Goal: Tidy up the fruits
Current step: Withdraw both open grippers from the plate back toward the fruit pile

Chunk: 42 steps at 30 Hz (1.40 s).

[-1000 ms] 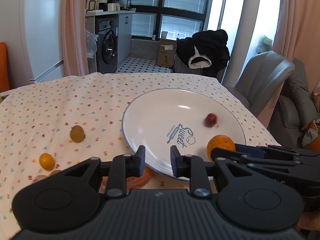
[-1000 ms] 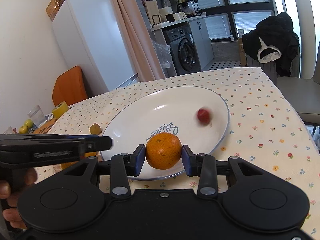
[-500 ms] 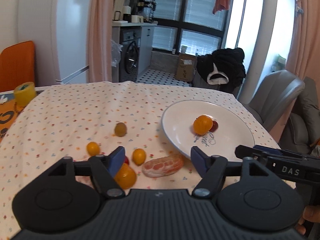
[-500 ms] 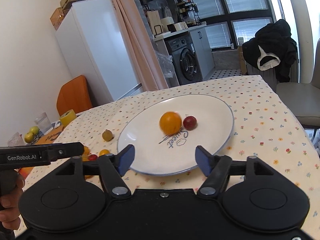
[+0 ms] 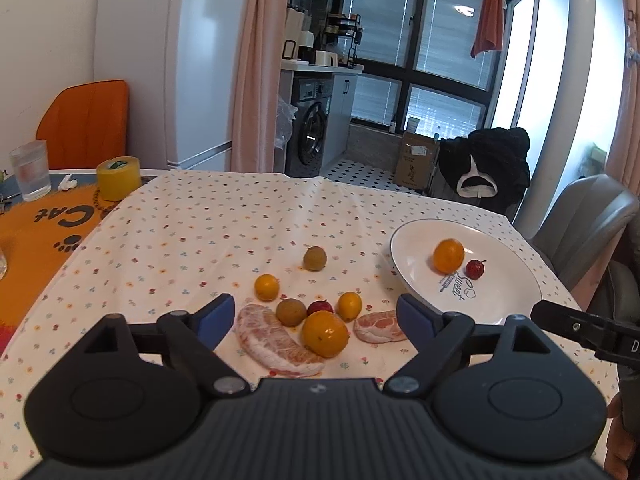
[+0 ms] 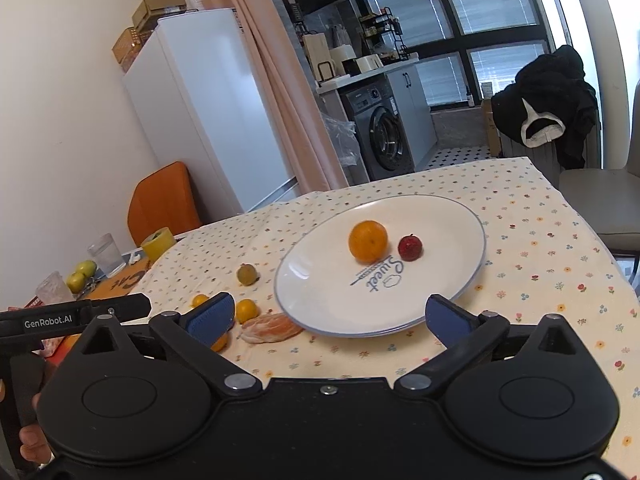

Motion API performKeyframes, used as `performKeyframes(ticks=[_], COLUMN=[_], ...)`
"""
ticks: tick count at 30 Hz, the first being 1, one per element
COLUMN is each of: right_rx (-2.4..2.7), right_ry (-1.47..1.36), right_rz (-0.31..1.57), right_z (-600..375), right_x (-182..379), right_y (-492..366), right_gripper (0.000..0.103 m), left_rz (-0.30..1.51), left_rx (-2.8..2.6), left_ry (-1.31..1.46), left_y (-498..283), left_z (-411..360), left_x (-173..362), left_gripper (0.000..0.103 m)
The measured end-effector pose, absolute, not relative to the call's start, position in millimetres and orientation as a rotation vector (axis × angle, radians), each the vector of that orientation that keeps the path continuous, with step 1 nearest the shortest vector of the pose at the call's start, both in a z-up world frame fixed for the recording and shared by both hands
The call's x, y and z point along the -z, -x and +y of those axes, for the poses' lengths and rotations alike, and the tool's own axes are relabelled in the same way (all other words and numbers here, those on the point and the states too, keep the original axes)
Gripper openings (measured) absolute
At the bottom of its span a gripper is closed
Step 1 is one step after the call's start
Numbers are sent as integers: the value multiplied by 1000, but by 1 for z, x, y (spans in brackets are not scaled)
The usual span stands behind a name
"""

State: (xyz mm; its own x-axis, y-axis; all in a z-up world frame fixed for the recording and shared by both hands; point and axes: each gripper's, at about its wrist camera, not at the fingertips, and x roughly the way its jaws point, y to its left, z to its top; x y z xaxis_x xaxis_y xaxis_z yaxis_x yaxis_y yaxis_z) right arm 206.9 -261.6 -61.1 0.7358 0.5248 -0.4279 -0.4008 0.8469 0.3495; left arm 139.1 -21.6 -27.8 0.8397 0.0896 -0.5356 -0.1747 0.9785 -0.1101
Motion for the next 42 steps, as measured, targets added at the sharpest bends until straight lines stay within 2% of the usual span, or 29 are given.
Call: performKeyframes(ticks=[9,42], right_rx=[-547,-596], right_ry=[-235,-94], right_rz=[564,637], right_z=[-246,-191], right_x=[56,67], right_y=[-194,-184], right_gripper=[103,103], left_rz=[552,593], left_rx=[-150,-161], left_ry=[181,217], left_y=[-116,-93], left_z=[-8,30], left_x=[28,48], left_gripper=[93,92])
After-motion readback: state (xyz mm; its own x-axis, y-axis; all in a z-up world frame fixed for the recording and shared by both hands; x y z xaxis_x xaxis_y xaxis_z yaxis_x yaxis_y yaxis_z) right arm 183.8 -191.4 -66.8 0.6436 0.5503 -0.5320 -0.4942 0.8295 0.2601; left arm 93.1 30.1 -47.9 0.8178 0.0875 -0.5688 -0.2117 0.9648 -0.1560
